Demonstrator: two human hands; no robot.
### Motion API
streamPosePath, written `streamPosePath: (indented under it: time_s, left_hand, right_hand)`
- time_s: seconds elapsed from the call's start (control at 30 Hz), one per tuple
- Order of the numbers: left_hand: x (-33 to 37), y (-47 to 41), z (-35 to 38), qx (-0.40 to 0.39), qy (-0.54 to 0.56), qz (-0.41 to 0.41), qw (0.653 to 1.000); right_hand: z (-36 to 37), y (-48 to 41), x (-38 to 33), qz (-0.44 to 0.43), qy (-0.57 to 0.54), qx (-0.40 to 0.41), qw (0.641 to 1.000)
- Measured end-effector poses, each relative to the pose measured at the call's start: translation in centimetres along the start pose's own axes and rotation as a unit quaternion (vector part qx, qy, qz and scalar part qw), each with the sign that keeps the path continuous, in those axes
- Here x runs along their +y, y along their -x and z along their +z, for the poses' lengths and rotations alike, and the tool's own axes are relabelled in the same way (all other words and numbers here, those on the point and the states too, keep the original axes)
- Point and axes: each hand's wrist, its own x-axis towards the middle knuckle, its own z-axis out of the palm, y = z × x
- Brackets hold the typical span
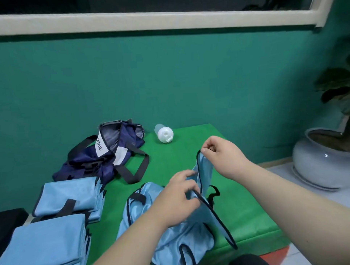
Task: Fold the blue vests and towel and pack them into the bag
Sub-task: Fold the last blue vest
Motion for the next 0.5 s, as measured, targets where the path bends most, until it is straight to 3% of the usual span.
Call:
streamPosePath:
  time_s: [0.2,0.5]
  left_hand:
    - [2.1,-2.2,-2.3,0.094,0.008,-0.019,0.995]
    - [4.7,-3.6,-4.9,0.165,0.043,0.065,0.983]
  right_hand:
    - [-3.0,-2.0,-4.4,-0.026,-0.038,0.037,0.998]
    - [-6.0,-4.4,-8.3,-0.024,-0.024,0.100,0.994]
